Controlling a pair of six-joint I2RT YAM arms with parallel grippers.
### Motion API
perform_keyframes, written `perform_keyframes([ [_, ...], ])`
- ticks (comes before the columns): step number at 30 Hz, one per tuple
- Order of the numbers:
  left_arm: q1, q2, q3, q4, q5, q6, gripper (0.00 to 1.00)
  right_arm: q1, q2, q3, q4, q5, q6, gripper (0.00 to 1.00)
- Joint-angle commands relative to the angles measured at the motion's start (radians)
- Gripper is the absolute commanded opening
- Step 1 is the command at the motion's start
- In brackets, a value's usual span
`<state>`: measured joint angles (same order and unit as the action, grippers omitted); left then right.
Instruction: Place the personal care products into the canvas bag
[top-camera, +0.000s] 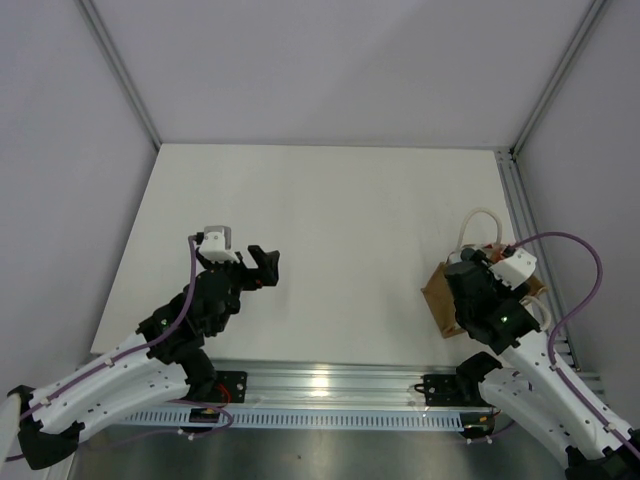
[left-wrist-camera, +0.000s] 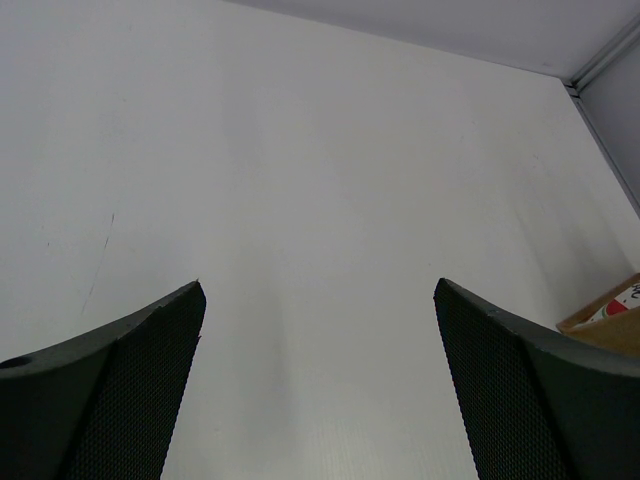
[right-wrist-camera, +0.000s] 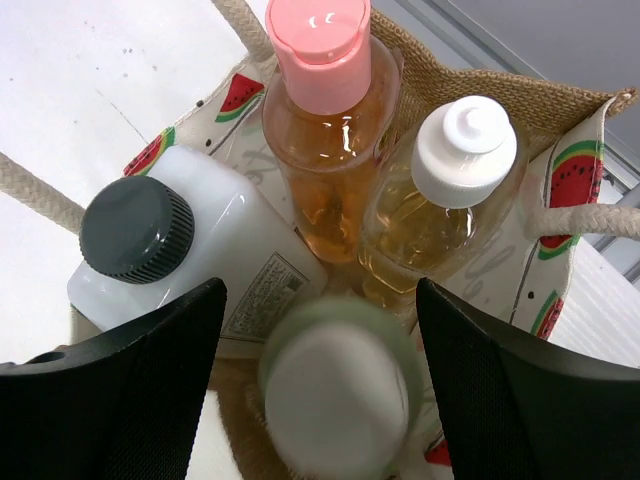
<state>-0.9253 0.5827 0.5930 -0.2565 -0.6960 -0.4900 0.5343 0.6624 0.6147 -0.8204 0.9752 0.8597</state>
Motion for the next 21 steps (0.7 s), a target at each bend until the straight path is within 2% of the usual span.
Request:
perform_keyframes([
  [1,-0.001,0.005,0.028,0.02,-0.01,-0.01,0.99,-0.003,-0.014,0.028,0.052,0.013,0.013,0.81],
  [7,-0.001,0.005,0.027,0.026,-0.005,-0.01,0.99,-0.003,-0.018,0.081,0.03,-0.022,-0.033,0.8],
  [13,-0.001,0.026,0.033,0.036,0.049,0.025,0.99,-0.003,-0.011,0.327,0.056,-0.168,-0.296,0.79],
  [18,-0.012,0.014,0.016,0.098,0.148,0.074,0.99,0.016,0.17,0.526,0.033,-0.26,-0.387,0.81],
  [21,-0.033,0.034,0.037,0.086,0.161,0.097,0.99,0.082,0.262,0.56,0.116,-0.315,-0.454,0.91],
])
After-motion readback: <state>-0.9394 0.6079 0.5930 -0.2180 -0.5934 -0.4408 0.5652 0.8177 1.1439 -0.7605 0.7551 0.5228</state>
